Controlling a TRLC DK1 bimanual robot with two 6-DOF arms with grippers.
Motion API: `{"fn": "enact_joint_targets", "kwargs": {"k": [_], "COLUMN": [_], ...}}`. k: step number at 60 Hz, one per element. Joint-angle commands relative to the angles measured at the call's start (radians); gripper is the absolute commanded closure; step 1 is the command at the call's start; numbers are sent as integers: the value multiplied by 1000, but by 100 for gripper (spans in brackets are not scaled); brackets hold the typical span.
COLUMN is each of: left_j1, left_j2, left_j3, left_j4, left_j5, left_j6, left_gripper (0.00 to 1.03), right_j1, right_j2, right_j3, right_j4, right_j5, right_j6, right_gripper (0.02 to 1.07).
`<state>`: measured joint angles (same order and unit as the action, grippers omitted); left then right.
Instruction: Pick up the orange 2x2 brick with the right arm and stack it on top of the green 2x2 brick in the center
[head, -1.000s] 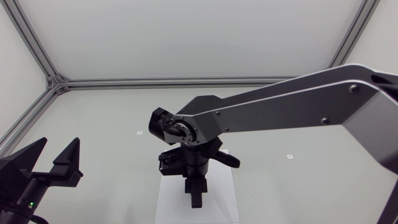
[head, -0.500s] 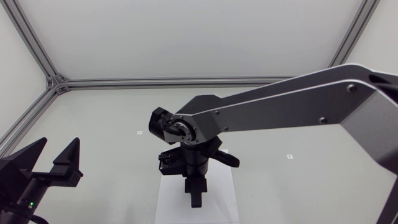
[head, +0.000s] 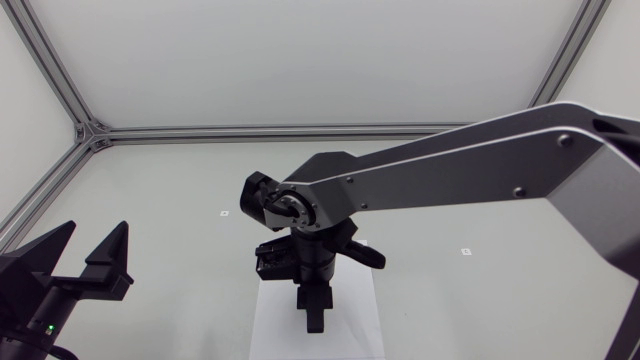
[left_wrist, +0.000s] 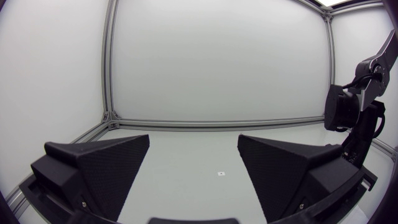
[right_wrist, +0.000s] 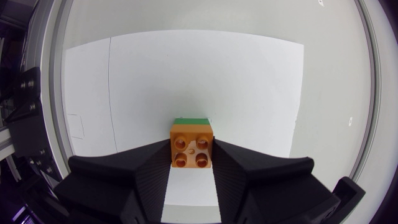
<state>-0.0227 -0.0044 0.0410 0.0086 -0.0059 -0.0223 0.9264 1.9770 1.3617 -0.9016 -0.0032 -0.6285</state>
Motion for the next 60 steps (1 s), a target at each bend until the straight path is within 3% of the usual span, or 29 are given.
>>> {"fn": "enact_joint_targets", "kwargs": {"k": [1, 47, 53, 60], "left_j1": [3, 3, 3, 3], "left_j2": [-8, -8, -8, -8], "left_j3": [-41, -41, -41, -41], "left_j4": [-15, -15, -15, -15], "left_j5": [4, 4, 4, 4], "left_j6": [13, 13, 12, 13], "left_gripper": [4, 4, 4, 4], "right_j1": [-11, -12, -9, -6], "right_j2": [46, 22, 22, 17], "right_j3": [-16, -27, -27, -27], "right_j4": [1, -10, -10, -13], "right_j5": [2, 3, 3, 3], "right_j6": [15, 10, 10, 10], "right_gripper": [85, 57, 47, 29]}}
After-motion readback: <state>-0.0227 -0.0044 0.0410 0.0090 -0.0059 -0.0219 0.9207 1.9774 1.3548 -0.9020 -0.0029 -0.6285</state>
